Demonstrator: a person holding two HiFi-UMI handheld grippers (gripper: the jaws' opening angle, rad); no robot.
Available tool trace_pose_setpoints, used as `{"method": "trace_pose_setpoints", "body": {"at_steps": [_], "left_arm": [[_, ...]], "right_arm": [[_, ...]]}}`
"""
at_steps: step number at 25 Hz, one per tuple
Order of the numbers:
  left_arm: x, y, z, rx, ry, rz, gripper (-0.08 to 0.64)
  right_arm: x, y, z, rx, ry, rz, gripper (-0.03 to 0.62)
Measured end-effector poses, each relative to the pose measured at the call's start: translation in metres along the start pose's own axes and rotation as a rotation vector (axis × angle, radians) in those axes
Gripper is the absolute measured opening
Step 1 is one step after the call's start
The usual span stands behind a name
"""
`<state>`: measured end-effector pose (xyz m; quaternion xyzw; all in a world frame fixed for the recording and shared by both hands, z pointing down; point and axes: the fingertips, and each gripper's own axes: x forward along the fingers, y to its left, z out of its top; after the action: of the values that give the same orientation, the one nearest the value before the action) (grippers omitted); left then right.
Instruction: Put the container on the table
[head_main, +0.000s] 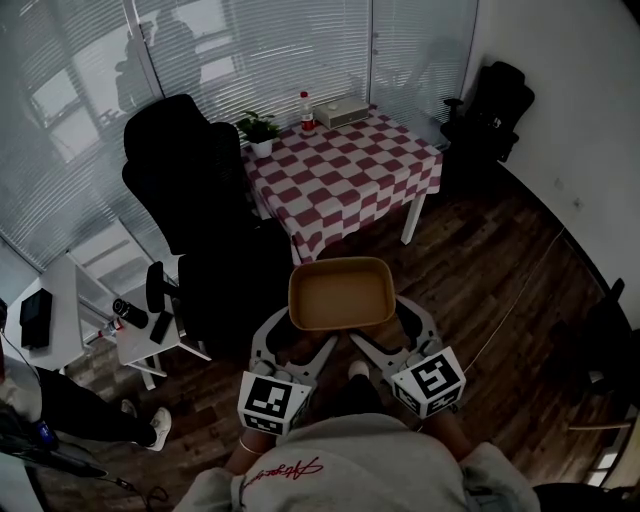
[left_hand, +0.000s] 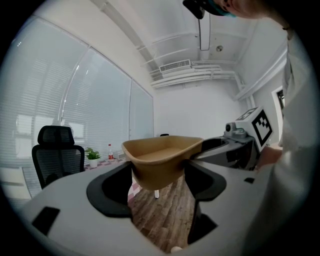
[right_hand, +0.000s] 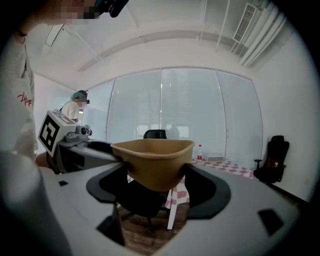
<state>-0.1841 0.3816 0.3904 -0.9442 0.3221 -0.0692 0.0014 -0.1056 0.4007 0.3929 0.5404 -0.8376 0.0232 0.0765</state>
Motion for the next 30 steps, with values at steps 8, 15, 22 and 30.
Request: {"method": "trace_pose_setpoints", "body": {"at_steps": [8,15,22,30], "left_arm": [[0.033,0.02,0.005,0.008,0.005,0.011,0.331],[0.065,0.044,0.01,0.006,0.011,0.027,0.331],[0.095,0.067,0.017,-0.001,0.014,0.045,0.331],[0.135,0.085,0.03,0.001,0.006,0.07,0.331]], "right_arm": [[0.027,-0.029,0.004,0.002,0.003,0.008,0.351],[0.059,-0.055,0.009,0.017,0.003,0.027,0.351],[0.088,-0.082,0.016,0.022,0.005,0.048,0.351],[0.115,-0.119,0.026,0.02,-0.002,0.072,0.351]]}}
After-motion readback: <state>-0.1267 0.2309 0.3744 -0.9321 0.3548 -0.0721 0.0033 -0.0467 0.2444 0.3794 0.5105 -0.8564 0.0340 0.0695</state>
